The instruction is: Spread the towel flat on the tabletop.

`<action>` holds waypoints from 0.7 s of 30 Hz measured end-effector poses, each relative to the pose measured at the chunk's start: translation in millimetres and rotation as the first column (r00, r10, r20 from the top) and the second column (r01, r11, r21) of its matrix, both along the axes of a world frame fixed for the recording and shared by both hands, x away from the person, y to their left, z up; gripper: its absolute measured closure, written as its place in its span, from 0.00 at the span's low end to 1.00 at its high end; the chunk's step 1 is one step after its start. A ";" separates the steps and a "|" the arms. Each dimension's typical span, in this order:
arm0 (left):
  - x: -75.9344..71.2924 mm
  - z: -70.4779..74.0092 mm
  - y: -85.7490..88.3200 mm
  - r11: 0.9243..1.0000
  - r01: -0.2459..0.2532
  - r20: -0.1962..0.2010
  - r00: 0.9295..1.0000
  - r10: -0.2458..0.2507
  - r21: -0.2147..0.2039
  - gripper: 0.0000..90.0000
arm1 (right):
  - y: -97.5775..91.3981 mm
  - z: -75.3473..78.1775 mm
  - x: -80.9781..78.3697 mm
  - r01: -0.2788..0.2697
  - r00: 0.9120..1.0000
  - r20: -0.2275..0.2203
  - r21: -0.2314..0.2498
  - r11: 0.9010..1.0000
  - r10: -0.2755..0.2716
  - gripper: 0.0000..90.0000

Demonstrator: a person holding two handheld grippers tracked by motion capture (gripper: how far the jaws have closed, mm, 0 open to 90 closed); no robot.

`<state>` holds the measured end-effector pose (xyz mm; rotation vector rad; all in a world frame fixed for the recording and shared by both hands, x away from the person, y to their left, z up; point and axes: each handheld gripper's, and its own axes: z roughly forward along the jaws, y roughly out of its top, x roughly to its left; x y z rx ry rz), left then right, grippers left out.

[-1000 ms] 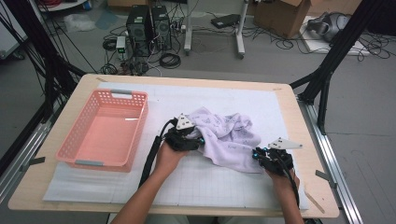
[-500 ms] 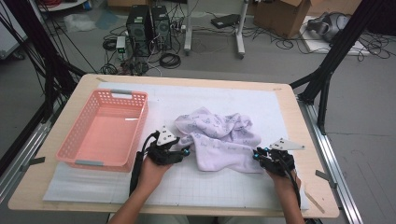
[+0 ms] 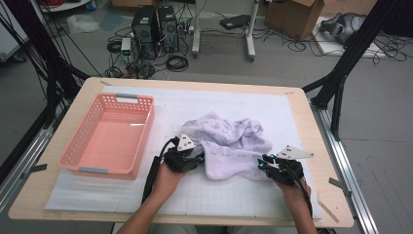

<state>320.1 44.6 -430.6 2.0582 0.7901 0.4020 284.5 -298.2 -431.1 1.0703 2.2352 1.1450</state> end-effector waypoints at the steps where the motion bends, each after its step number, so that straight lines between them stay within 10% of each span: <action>1: 0.0 0.4 1.0 1.000 0.007 -0.010 1.000 -0.007 0.000 0.89 | 0.9 -0.6 0.9 -0.003 1.000 0.002 -0.011 1.000 0.004 0.73; 9: -6.0 19.0 42.0 0.993 0.062 -0.061 0.996 -0.069 -0.102 0.93 | -4.8 -13.2 6.2 0.071 0.995 -0.061 -0.073 0.995 -0.075 0.67; 13: -9.7 34.1 63.2 0.969 0.113 -0.047 0.991 -0.126 -0.219 0.93 | -5.9 -14.9 6.6 0.037 0.994 -0.102 -0.055 0.998 -0.043 0.96; 21: 10.7 42.5 40.5 0.983 0.113 -0.040 0.992 -0.120 -0.147 0.91 | -15.7 -2.4 3.3 0.167 0.986 0.003 -0.096 0.981 -0.168 0.97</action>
